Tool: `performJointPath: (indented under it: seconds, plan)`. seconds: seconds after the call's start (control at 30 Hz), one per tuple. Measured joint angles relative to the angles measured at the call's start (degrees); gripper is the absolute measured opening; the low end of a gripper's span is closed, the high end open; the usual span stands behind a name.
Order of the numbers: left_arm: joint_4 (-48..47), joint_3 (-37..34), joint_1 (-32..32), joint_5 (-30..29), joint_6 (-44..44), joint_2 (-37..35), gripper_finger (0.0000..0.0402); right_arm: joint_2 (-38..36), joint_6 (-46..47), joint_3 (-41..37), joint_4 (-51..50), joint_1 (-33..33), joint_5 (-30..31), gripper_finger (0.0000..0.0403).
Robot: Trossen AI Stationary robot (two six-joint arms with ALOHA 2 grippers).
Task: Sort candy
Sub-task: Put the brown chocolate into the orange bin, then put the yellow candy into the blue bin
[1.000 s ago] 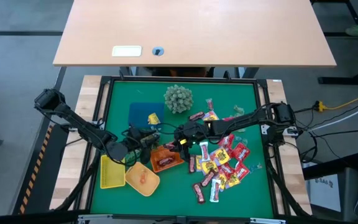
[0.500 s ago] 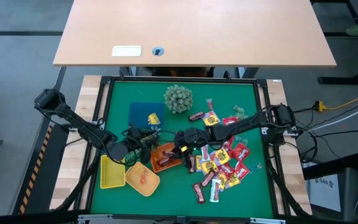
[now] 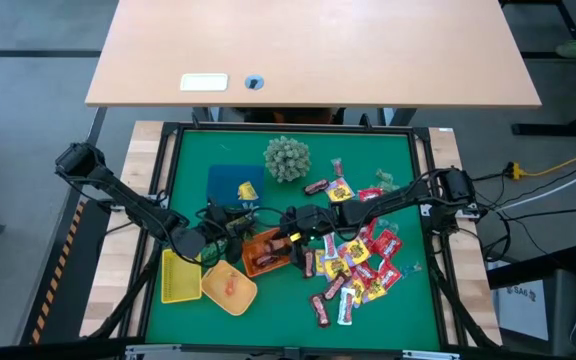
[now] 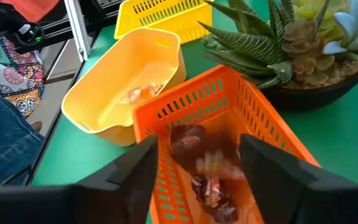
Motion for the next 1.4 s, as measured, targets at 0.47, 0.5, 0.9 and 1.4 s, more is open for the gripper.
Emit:
performJointPath:
  seconds: [0.47,0.5,0.9,1.4]
  plan:
    - [0.0,0.0,0.0,0.0,0.0,0.0,0.0131,-0.7,0.0,0.1,-3.9,-4.4,-13.6,0.027]
    - [0.0,0.0,0.0,0.0,0.0,0.0,0.0131,-1.1,0.0,0.1,-5.0,-5.1,-15.1,0.027]
    - [0.0,-0.1,1.0,-0.1,0.0,0.0,0.0131,-7.4,-11.1,0.1,-17.7,-10.9,-15.8,0.027]
    - [0.9,-0.1,6.3,3.5,0.0,0.0,0.0131,-8.1,-30.9,0.0,-37.0,-14.1,4.7,0.027]
